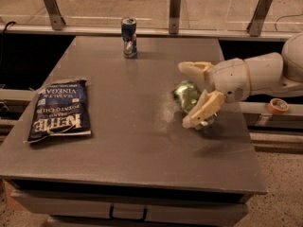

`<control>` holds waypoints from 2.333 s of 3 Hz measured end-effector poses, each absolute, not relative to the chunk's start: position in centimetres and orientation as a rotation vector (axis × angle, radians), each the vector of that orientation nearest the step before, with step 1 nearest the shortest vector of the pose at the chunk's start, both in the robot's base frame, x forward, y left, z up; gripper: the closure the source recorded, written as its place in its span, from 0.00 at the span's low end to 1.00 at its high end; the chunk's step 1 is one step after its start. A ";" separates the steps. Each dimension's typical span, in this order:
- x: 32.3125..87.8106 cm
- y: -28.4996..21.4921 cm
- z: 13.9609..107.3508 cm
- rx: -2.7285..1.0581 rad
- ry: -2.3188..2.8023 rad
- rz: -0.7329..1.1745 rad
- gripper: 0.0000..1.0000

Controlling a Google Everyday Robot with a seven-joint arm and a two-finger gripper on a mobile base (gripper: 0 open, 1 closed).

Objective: Knock green can over

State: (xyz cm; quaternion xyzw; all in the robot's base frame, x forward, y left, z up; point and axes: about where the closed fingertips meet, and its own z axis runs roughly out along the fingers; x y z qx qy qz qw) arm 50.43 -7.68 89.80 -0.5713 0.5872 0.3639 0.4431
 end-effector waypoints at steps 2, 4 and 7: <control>51.1 -0.9 92.7 -1.483 1.347 0.931 0.00; 52.4 -8.0 94.1 -1.530 1.464 0.700 0.00; 53.7 -22.8 98.3 -1.695 1.672 0.114 0.00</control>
Offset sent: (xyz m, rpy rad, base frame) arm 0.0094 0.0859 0.0362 0.0271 -0.0571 0.1056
